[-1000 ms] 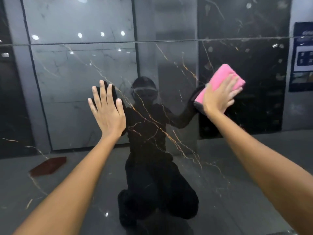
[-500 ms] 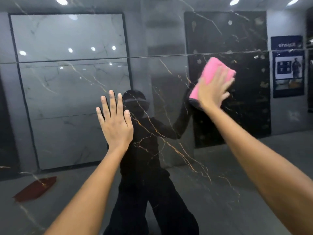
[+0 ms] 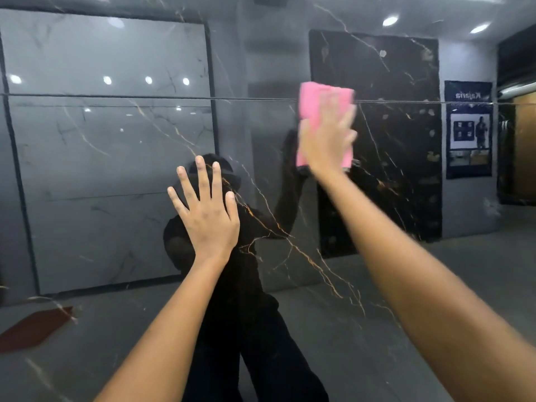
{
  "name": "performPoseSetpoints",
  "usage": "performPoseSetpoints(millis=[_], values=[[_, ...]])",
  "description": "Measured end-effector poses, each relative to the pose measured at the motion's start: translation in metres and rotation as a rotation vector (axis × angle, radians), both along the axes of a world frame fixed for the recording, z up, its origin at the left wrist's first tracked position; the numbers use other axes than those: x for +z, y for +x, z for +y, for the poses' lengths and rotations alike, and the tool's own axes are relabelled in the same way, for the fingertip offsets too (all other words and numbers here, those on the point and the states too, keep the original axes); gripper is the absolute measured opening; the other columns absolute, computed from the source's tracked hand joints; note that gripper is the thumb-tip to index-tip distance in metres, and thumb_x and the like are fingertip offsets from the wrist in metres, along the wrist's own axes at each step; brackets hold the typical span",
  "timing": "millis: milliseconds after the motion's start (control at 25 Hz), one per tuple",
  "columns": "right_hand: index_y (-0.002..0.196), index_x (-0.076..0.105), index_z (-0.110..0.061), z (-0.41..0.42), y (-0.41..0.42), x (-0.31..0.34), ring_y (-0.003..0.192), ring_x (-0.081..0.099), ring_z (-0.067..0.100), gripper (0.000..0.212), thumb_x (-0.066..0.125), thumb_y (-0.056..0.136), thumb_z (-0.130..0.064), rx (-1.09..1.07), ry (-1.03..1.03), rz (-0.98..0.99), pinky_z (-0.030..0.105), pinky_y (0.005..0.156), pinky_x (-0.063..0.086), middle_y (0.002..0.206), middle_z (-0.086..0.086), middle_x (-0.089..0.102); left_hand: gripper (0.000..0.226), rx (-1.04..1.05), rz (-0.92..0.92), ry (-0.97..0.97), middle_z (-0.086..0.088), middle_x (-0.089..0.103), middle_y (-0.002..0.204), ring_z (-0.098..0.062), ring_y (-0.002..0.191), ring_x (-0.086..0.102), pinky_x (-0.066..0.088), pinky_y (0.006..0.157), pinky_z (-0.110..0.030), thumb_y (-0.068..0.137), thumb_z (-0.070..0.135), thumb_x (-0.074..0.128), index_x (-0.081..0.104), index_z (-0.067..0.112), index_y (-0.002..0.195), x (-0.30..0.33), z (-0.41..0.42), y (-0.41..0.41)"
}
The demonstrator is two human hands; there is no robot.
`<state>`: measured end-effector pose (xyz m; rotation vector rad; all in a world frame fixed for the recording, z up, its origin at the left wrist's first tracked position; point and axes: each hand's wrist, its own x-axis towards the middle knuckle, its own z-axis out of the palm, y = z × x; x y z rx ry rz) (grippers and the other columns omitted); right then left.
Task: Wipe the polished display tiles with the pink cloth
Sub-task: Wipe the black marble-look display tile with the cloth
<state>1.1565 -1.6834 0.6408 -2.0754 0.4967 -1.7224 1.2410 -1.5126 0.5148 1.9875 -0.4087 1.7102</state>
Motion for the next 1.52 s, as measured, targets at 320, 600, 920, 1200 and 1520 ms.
performPoseSetpoints(millis=[320,600,920,1200,1520], values=[[0.152,0.023,-0.028,-0.083,-0.014,0.008,0.146,0.013,0.032,0.068,0.039,0.087,-0.042,0.0,0.012,-0.016,0.048,0.113,0.023,0.161,0.005,0.013,0.058,0.001,-0.034,0.009,-0.006,0.008,0.164,-0.036,0.149,0.003,0.001,0.117,-0.057,0.101,0.034,0.031,0.018,0.02,0.156,-0.001,-0.001,0.002],[0.151,0.028,-0.024,0.015,0.02,-0.045,0.146,0.011,0.037,0.076,0.041,0.078,-0.042,0.041,-0.999,0.195,0.053,0.109,0.022,0.159,0.0,0.021,0.058,-0.007,-0.041,0.007,-0.006,0.009,0.164,-0.037,0.149,0.003,0.0,0.118,-0.057,0.1,0.033,0.03,0.017,0.018,0.156,-0.002,-0.002,0.004],[0.154,0.018,-0.024,-0.037,0.005,-0.078,0.147,0.004,0.037,0.077,0.046,0.083,-0.036,-0.005,-0.289,0.04,0.054,0.113,0.017,0.161,0.006,0.01,0.054,0.016,-0.022,0.006,-0.005,0.015,0.163,-0.035,0.149,0.007,0.001,0.118,-0.054,0.102,0.035,0.029,0.025,0.021,0.154,-0.001,-0.004,0.002],[0.149,0.033,-0.016,-0.144,-0.017,-0.099,0.143,0.02,0.039,0.076,0.048,0.081,-0.045,-0.152,-0.492,0.046,0.053,0.111,0.027,0.155,0.008,0.03,0.042,-0.222,-0.05,-0.129,-0.006,0.042,0.145,-0.027,0.139,0.031,0.015,0.115,-0.048,0.095,0.03,0.041,0.048,0.016,0.135,0.04,-0.063,-0.04],[0.149,0.03,-0.011,-0.184,-0.035,-0.145,0.145,0.014,0.034,0.078,0.053,0.079,-0.036,0.068,-0.998,0.194,0.037,0.119,0.009,0.156,0.011,0.025,0.059,0.0,-0.018,0.104,-0.006,0.006,0.164,-0.033,0.15,0.002,-0.001,0.119,-0.051,0.101,0.039,0.028,0.017,0.02,0.156,0.023,-0.114,-0.021]])
